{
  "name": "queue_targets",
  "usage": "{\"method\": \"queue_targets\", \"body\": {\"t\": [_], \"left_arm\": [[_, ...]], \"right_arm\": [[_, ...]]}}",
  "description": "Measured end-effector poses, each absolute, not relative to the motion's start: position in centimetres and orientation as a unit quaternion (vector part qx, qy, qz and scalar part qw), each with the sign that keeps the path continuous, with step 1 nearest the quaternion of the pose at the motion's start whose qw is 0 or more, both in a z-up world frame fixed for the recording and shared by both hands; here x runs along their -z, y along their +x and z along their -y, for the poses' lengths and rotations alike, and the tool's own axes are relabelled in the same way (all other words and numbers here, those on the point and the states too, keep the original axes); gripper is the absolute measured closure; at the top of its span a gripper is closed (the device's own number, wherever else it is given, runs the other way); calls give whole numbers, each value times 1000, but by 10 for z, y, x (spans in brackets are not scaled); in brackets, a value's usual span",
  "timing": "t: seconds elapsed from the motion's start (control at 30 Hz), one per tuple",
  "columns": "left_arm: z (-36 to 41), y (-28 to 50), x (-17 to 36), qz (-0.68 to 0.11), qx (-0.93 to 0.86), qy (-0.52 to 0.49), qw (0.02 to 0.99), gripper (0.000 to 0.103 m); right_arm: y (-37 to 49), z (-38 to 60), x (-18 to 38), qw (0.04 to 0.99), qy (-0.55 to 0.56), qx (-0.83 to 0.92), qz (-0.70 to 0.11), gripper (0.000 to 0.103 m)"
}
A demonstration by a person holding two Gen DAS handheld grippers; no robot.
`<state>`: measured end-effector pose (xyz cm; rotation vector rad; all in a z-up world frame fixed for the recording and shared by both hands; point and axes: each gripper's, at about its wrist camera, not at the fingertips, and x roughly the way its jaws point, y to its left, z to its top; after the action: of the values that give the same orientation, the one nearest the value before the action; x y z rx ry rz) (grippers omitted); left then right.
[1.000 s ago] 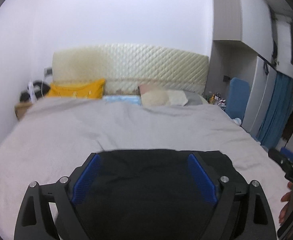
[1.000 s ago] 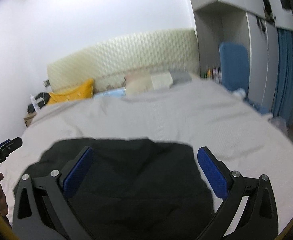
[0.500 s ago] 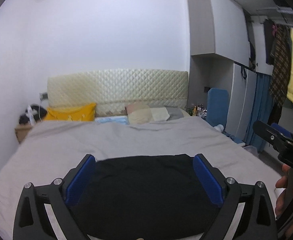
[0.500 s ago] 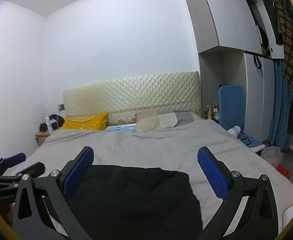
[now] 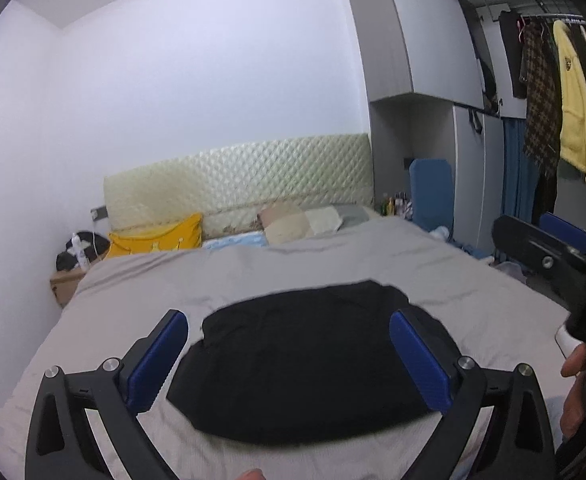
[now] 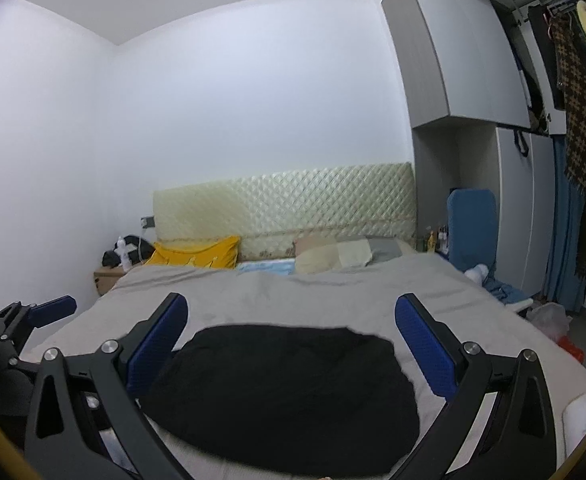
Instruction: Fold large clothes
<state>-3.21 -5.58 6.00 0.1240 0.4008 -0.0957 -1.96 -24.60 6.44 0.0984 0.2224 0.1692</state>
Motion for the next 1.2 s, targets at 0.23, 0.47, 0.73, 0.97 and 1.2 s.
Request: {"method": "queue_targets", "body": {"t": [0.23, 0.47, 0.73, 0.97, 1.2], "left_arm": [[35, -40, -44, -224, 26, 36, 974, 1], [22, -31, -24, -253, 23, 24, 967, 1], [18, -24, -6, -274, 19, 22, 961, 1], [24, -13, 11, -293, 16, 30, 956, 1], [30, -12, 19, -305, 21, 31, 952, 1]], "right_arm": [[-40, 232, -43, 986, 39, -88, -138, 0], [-47, 233, -19, 982, 37, -71, -169, 0], [-51, 229, 5, 977, 19, -62, -203, 0], [-40, 243, 20, 973, 48, -45, -219, 0], [-40, 241, 29, 972, 44, -45, -226, 0]]}}
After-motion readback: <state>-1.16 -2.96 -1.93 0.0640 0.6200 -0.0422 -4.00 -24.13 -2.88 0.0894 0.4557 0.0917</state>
